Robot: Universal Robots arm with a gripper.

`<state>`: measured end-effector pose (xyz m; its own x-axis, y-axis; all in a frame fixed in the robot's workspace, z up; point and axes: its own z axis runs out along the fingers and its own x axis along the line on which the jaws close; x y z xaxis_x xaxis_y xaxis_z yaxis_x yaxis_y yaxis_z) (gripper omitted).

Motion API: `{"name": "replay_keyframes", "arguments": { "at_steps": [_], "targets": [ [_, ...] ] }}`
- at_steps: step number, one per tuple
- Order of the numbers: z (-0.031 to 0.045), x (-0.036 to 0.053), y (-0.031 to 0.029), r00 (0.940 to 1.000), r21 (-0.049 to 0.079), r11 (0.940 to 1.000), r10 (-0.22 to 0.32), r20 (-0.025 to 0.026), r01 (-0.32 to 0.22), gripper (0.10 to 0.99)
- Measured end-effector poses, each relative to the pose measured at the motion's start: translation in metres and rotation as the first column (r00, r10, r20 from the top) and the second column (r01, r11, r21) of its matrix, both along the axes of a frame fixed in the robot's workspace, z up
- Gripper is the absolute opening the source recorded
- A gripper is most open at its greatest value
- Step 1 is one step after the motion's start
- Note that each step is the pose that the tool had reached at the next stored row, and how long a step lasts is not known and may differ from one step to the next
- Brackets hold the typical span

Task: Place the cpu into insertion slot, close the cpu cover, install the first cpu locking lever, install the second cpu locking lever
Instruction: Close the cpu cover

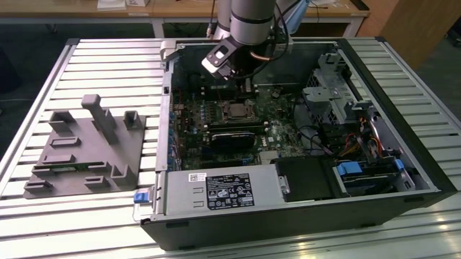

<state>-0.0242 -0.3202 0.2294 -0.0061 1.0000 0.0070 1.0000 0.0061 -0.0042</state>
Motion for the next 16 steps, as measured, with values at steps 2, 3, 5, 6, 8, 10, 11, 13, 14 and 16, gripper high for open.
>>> {"name": "replay_keyframes", "arguments": {
  "at_steps": [2,3,5,6,8,10,11,13,14,16],
  "targets": [
    [-0.0009,-0.0003,0.0000,0.9999,0.000,1.0000,0.007,0.0119,-0.007,0.106],
    [-0.0016,-0.0007,0.0000,0.9998,0.000,0.9999,0.011,0.0147,-0.011,0.106],
    [-0.0036,-0.0022,-0.0002,0.9997,0.000,0.9998,0.019,0.0163,-0.019,0.106],
    [-0.0048,-0.0033,-0.0003,0.9996,0.000,0.9998,0.022,0.0164,-0.022,0.106],
    [-0.0065,-0.0062,-0.0004,0.9995,0.000,0.9997,0.026,0.0165,-0.026,0.106],
    [-0.0079,-0.0091,-0.0004,0.9995,0.000,0.9996,0.028,0.0164,-0.028,0.106],
    [-0.0087,-0.0100,-0.0006,0.9995,0.000,0.9996,0.028,0.0165,-0.028,0.106],
    [-0.0108,-0.0112,-0.0010,0.9994,0.000,0.9995,0.030,0.0164,-0.030,0.106],
    [-0.0116,-0.0115,-0.0011,0.9994,0.000,0.9995,0.031,0.0164,-0.031,0.106],
    [-0.0118,-0.0116,-0.0012,0.9994,0.000,0.9995,0.032,0.0163,-0.032,0.106]
  ]
}}
